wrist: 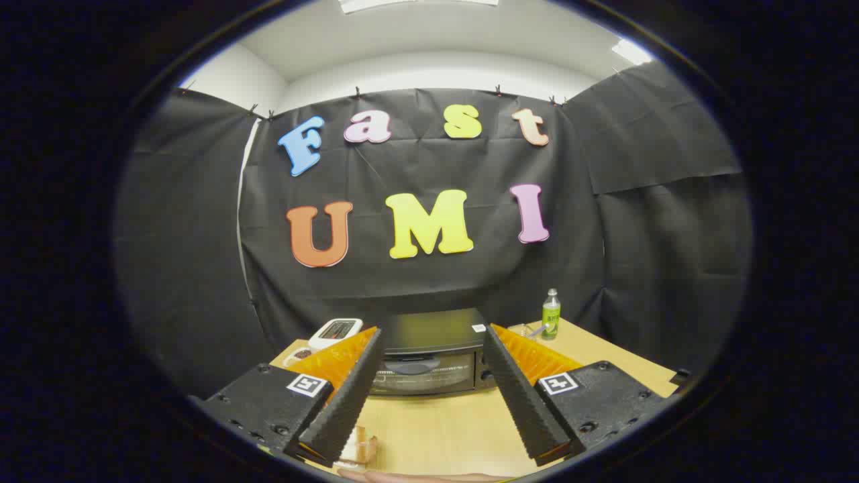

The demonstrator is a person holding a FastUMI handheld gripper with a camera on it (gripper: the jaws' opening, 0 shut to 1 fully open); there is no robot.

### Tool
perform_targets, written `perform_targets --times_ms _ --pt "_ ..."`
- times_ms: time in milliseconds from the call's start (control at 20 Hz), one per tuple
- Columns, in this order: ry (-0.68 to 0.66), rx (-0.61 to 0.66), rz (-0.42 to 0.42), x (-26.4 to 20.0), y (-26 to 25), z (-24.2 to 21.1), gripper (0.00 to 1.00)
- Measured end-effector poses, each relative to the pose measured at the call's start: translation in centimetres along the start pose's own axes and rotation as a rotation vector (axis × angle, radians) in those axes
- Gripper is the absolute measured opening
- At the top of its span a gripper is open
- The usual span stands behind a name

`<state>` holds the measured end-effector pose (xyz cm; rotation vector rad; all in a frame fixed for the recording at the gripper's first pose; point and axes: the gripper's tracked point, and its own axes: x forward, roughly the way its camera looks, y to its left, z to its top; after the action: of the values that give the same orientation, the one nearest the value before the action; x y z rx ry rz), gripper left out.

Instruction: Open the toaster oven, put the food inside, and close the toaster oven door.

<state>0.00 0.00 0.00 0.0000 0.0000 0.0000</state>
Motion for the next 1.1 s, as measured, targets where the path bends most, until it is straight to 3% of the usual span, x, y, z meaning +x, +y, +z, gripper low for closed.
perform_targets --times_ms 600,950,1100 --pt "0.023 -0.007 -0.003 2.4 -0.5 -1.2 0.99" --pt "0.071 -0.041 0.001 9.2 -0.2 -2.9 0.99" --pt "0.074 -0.1 0.04 13.5 1.4 -3.4 1.0"
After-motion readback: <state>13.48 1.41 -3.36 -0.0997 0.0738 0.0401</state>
